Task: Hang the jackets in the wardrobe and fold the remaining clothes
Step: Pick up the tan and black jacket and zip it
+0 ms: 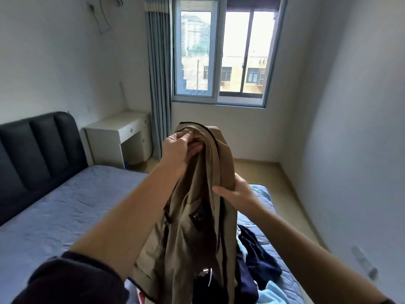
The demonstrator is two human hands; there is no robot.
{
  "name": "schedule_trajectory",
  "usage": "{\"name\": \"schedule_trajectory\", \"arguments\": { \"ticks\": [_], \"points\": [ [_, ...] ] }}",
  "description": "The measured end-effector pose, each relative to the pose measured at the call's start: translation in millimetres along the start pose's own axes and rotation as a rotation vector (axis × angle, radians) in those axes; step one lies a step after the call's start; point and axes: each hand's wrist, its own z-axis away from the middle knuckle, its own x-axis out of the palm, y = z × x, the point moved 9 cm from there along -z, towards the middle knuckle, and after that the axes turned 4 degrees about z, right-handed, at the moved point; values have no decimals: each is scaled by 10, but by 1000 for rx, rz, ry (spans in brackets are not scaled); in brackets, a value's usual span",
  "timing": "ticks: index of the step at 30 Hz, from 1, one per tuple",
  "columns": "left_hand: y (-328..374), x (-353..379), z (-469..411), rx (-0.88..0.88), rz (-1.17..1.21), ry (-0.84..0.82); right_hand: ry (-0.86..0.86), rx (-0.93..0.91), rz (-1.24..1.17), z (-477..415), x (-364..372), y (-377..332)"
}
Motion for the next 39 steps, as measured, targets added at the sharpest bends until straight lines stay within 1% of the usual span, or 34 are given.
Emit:
{"name": "schedule_trajectory", "arguments": {
  "ticks": [1, 2, 3, 6, 9, 11, 12, 14, 15, 17, 19, 21, 23, 25, 28, 31, 34, 37, 39],
  "points": [
    [23, 12, 4, 6, -5, -3, 0, 19, 101, 21, 28, 88],
    [50, 9, 6, 11, -19, 1, 32, 32, 146, 25, 17, 152],
    [81, -14, 0, 18, -37, 12, 70, 41, 132, 17, -16, 199],
    [192, -197, -37, 53, -124, 68, 199, 88, -34, -30, -216, 259],
    [227, -477, -67, 101, -312, 121, 288, 67, 35, -125, -405, 169],
    [227, -692, -62, 159, -454, 194, 293, 35, 102, -201, -466, 47],
    [224, -787, -50, 178, -488, 231, 284, 25, 147, -239, -483, -8],
    [219, -909, -10, 194, -501, 270, 234, 33, 240, -303, -488, -69],
    [238, -917, 5, 220, -514, 268, 191, 51, 240, -326, -471, -69],
    [299, -835, 32, 315, -572, 234, 62, 89, 139, -337, -352, -73],
    [262, -702, 52, 346, -640, 185, -40, 61, 103, -349, -185, -171],
    [125, -595, 46, 315, -704, 115, -68, 22, 140, -370, -59, -289],
    [-6, -577, 49, 281, -698, 69, -81, 55, 119, -392, 37, -318],
    [-93, -596, 72, 281, -683, 46, -92, 146, 25, -399, 103, -242],
    [-175, -545, 128, 344, -775, -15, -149, 284, -208, -349, 236, -82],
    [-265, -564, 177, 349, -794, -62, -177, 301, -273, -312, 293, 17],
    [-412, -722, 202, 296, -767, -69, -143, 265, -326, -273, 316, 74],
    [-689, -915, 210, 163, -695, -105, -100, 254, -359, -187, 362, 142],
    [-892, -1067, 217, 90, -670, -134, -103, 247, -440, -125, 391, 185]
  ]
}}
